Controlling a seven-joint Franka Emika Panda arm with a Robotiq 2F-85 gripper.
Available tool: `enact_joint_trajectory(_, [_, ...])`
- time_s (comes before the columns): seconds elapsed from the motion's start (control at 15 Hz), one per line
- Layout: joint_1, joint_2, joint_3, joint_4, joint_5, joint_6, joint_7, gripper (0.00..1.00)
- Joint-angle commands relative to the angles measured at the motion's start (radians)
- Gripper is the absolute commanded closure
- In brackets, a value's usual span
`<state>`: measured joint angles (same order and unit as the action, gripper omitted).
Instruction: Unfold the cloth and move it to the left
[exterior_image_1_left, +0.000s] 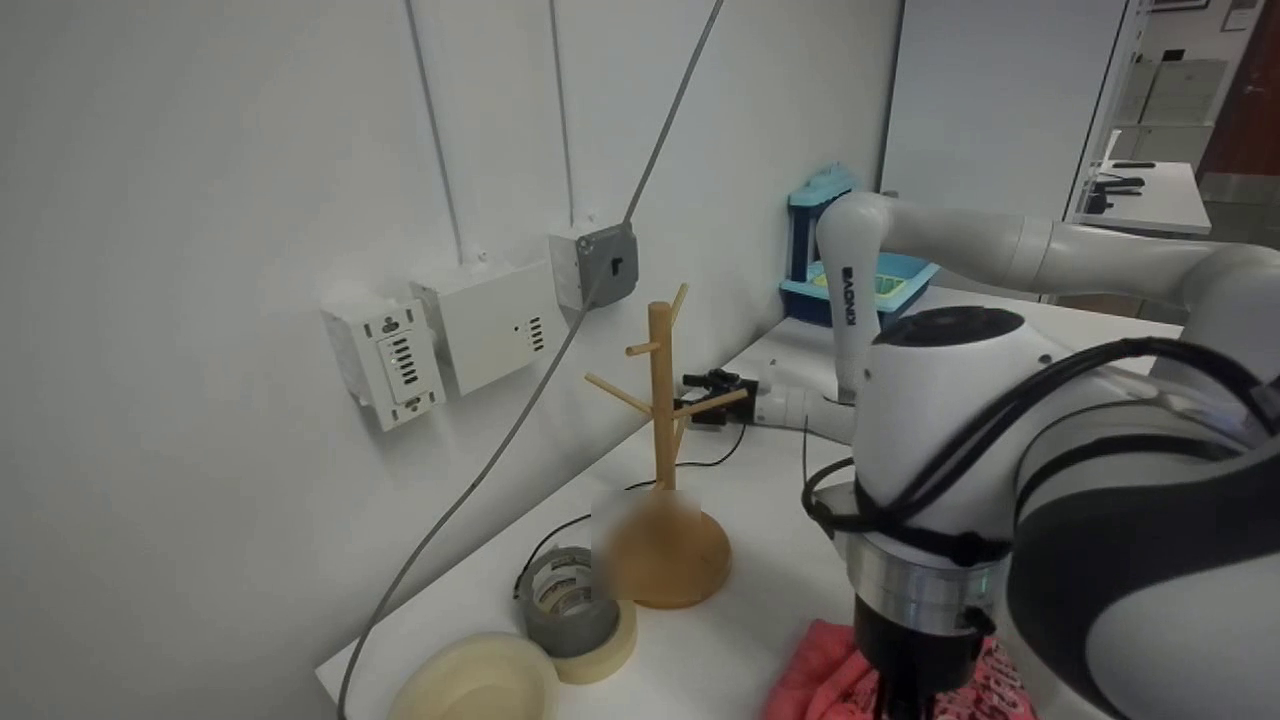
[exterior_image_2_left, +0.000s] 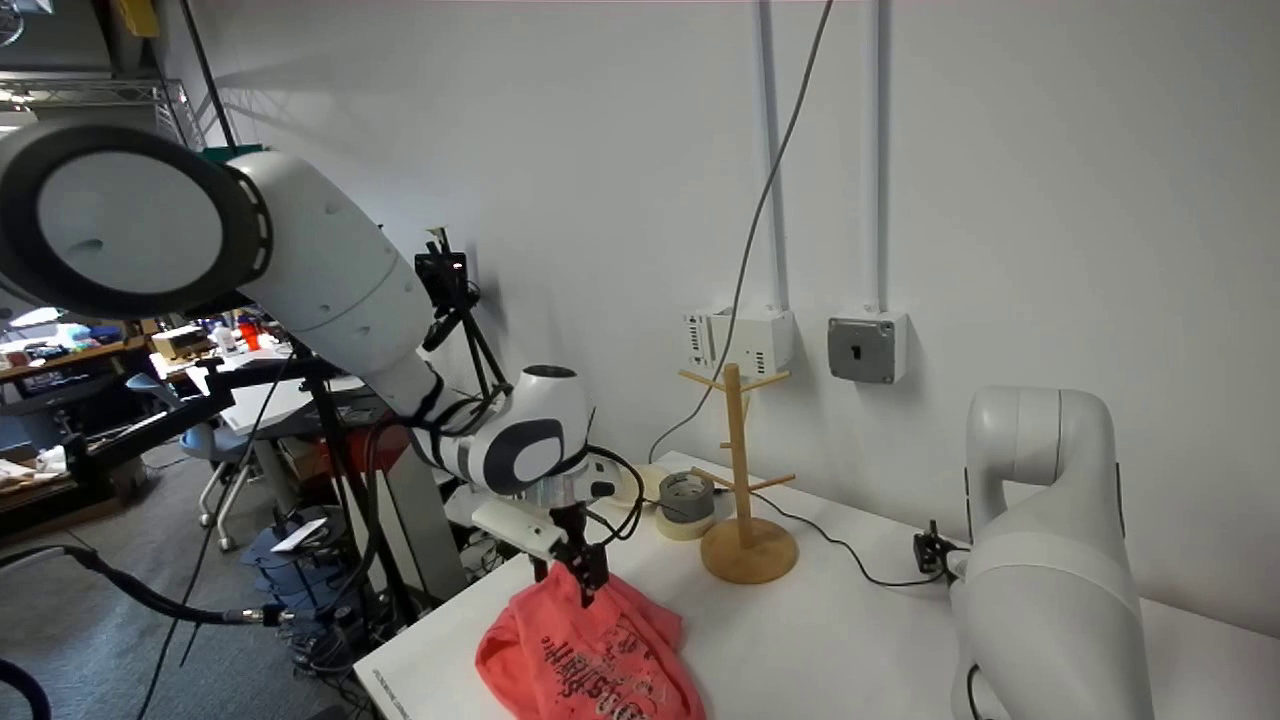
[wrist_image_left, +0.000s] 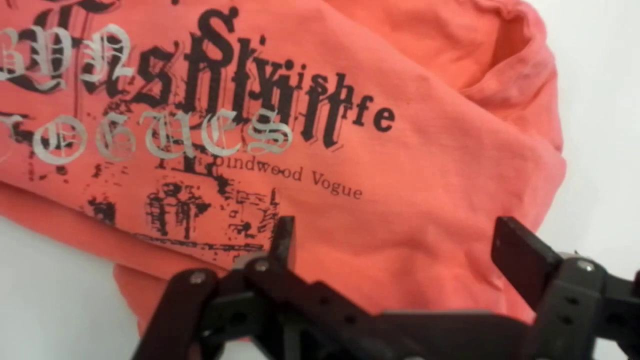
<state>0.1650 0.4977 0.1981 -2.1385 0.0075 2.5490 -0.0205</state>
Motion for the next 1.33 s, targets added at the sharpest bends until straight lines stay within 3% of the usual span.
enact_joint_trajectory(0.0, [0.028, -0.19, -0.017, -0.165, -0.015, 0.007, 0.05, 0.0])
enact_joint_trajectory(0.87, [0.011, -0.693, -0.015, -0.585, -0.002, 0.17, 0.09, 0.0])
enact_joint_trajectory(1.0, [0.011, -0.744, -0.013, -0.63, -0.009, 0.188, 0.091, 0.0])
enact_joint_trajectory(1.07, [0.014, -0.656, -0.012, -0.555, -0.001, 0.156, 0.08, 0.0])
enact_joint_trajectory(1.27, [0.015, -0.709, -0.013, -0.598, -0.001, 0.163, 0.079, 0.0])
